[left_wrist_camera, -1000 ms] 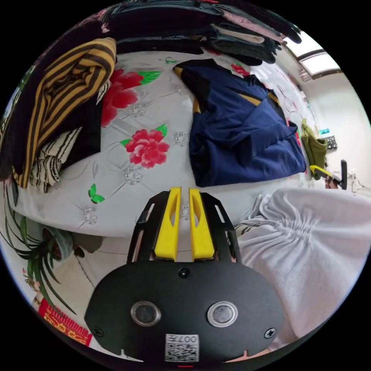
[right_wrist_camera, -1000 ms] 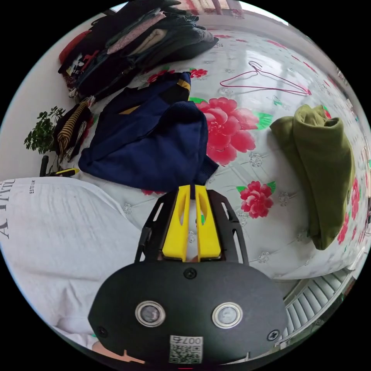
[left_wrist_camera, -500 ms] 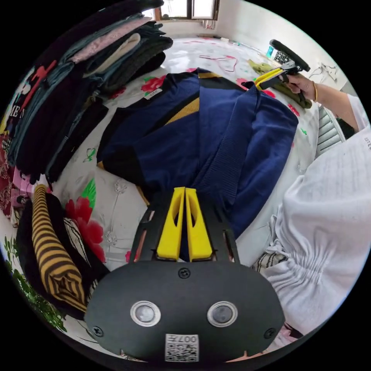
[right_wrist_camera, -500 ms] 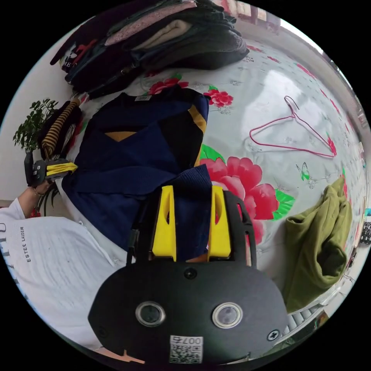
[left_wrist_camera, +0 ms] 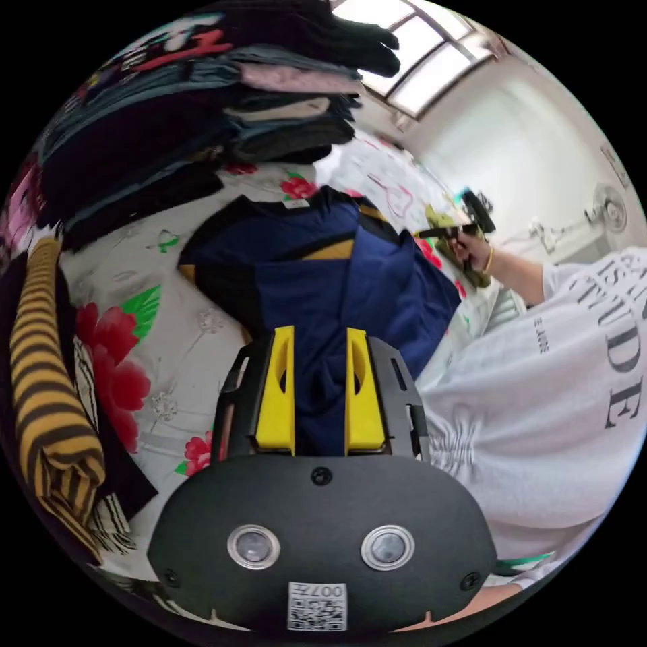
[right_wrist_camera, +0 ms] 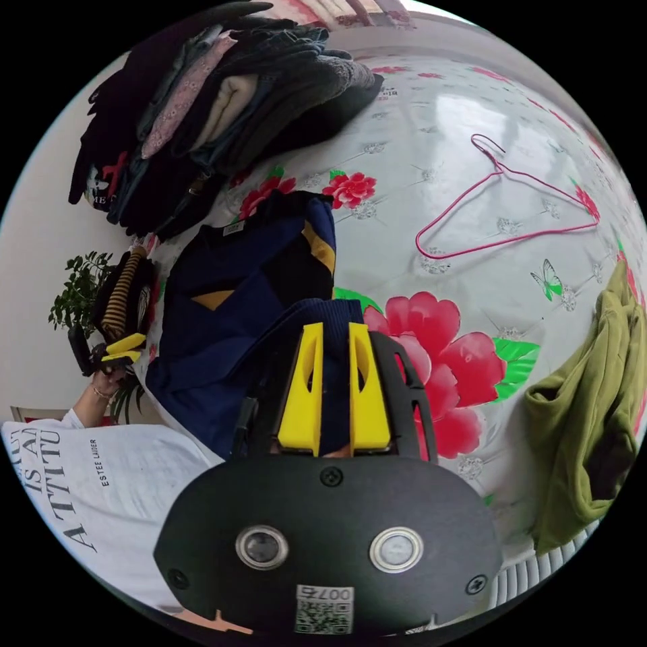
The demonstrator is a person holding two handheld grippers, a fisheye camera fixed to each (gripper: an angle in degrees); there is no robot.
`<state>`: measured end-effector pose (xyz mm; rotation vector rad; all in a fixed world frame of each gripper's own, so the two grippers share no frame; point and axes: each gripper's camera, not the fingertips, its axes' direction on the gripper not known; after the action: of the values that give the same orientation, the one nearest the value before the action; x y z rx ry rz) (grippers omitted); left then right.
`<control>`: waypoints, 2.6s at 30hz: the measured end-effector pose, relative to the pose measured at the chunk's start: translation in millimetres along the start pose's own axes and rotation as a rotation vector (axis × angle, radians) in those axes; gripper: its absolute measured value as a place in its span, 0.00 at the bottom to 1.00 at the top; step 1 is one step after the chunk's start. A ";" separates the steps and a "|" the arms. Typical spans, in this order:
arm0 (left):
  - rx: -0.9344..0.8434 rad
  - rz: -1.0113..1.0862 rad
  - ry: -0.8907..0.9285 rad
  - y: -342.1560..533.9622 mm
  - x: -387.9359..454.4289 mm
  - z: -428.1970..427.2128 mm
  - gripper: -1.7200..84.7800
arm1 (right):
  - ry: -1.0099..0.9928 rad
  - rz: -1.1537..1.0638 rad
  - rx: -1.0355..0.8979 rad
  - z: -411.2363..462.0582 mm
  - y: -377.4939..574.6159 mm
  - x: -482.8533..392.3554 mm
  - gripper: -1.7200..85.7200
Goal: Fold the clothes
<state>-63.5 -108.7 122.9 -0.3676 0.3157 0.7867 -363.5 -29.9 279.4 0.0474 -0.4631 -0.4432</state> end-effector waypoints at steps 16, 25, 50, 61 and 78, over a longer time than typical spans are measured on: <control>0.318 -0.531 0.205 23.9 -88.3 -22.3 0.02 | 0.033 0.027 0.017 2.9 -6.3 2.3 0.03; -0.209 0.196 0.009 -9.7 31.1 27.5 0.11 | 0.047 0.034 -0.004 9.9 -7.8 6.1 0.07; -0.074 -0.566 -0.116 76.9 2.0 -4.2 0.11 | -0.029 0.144 -0.036 -28.9 149.1 26.9 0.07; -0.147 -0.517 -0.097 99.0 12.0 -11.0 0.02 | 0.061 0.004 -0.164 -7.2 180.6 17.8 0.02; 0.394 -0.563 0.324 78.4 -67.3 -140.3 0.01 | -0.605 0.093 0.246 -148.8 111.2 92.8 0.02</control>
<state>-185.2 -160.6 9.5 -0.1926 0.6257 0.1006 -178.6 23.2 201.2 0.1307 -1.1098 -0.3010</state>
